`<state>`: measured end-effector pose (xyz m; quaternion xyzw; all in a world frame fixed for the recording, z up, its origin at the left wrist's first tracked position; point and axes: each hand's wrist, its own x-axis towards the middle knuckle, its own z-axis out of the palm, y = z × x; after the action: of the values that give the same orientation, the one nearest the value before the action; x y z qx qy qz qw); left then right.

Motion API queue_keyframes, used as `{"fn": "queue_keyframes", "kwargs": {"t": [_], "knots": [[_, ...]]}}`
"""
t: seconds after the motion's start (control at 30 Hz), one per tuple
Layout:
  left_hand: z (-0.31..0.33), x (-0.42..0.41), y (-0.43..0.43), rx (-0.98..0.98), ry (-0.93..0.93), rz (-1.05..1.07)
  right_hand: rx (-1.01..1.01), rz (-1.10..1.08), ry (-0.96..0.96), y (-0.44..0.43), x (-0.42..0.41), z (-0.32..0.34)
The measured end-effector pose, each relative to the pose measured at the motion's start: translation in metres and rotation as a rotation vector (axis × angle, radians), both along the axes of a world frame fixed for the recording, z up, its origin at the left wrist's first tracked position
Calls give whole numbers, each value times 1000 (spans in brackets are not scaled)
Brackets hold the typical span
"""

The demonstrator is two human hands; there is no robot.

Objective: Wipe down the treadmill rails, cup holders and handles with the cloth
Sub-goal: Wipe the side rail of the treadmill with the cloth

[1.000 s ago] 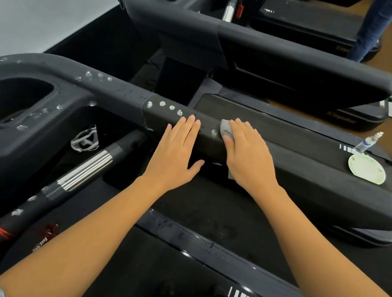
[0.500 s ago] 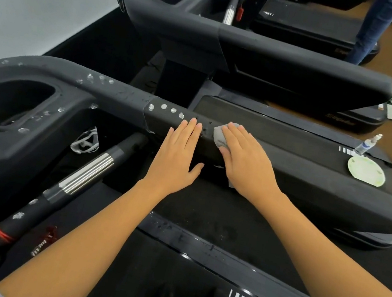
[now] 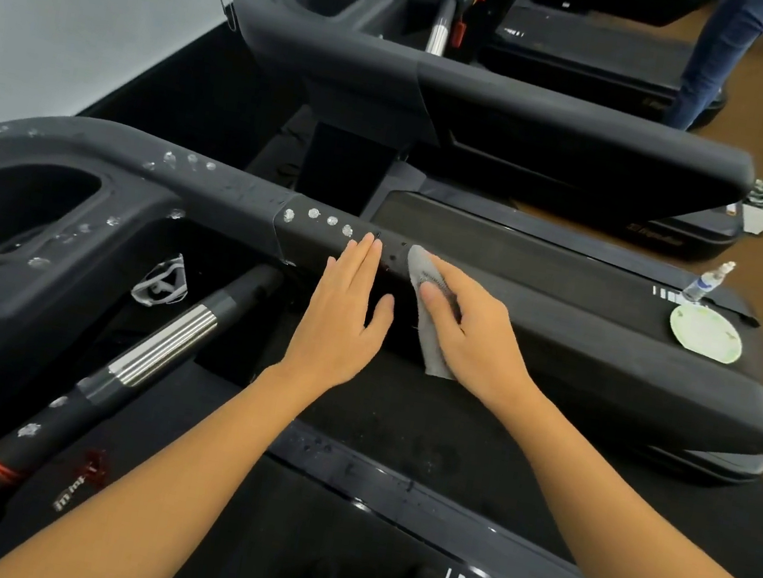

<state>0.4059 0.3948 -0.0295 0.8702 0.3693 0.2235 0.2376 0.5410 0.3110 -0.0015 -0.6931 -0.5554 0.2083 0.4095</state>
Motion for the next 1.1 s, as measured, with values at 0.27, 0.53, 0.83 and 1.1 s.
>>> {"fn": "queue_keyframes", "kwargs": {"t": [0.27,0.53,0.83,1.1], "knots": [[0,19,-68,-588,-648,115,-304,119,1140,-11,-27,12],[-31,35,-71,-411,-578,422,-43,-162,436,13,37,22],[-27,99,-104,-743,-524,395,-269,-175,-398,29,52,-10],[-11,97,-105,-882,-517,370,-210,-174,-458,31,53,-16]]}}
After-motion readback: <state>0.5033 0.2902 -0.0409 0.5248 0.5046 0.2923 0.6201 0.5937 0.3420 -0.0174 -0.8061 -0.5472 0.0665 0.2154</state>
